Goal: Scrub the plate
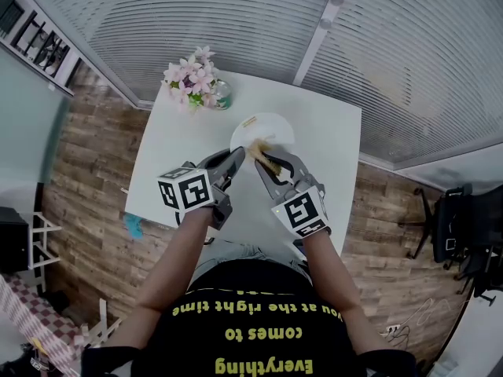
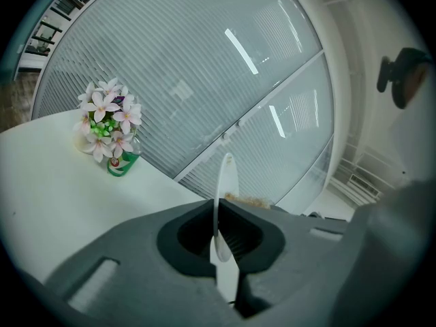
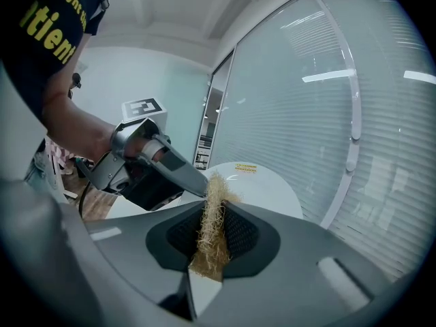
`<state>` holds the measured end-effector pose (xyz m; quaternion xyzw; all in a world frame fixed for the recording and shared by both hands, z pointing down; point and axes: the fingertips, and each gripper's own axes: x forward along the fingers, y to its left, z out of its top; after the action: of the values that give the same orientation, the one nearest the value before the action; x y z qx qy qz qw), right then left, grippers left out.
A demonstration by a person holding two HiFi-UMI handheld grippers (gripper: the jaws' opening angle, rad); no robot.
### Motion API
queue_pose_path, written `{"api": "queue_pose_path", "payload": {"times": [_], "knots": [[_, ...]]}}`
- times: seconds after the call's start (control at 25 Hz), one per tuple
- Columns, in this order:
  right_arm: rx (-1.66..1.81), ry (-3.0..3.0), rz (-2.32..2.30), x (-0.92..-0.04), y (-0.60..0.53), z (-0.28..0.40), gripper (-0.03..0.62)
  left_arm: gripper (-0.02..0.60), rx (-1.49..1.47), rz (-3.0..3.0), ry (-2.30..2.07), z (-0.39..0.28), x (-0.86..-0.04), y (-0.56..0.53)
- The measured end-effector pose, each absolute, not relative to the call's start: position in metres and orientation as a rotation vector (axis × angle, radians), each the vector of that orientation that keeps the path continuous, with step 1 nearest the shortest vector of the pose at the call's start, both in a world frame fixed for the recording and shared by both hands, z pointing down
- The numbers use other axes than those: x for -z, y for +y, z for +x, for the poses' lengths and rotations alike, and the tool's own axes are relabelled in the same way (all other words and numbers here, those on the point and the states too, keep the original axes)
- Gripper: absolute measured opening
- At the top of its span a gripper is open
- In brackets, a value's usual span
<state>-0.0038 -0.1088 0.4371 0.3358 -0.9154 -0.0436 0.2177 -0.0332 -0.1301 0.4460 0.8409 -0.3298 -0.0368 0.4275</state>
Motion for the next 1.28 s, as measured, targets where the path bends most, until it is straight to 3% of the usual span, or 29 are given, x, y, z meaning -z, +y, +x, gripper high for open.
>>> {"api": "queue_pose_path", "payload": {"times": [0.76,1.28], "knots": [[0.128,-2.579,0.724,-0.445,-0.081,-0.032,0.052,0.009,0.118,2.086,-0.848,-0.042,-0.446,-0.135],[0.119,-2.536,0.891,-0.443,-0.109,0.006,0.052,0.008,0.104,2.101,-0.829,-0.038,-0.444,-0.131]]}}
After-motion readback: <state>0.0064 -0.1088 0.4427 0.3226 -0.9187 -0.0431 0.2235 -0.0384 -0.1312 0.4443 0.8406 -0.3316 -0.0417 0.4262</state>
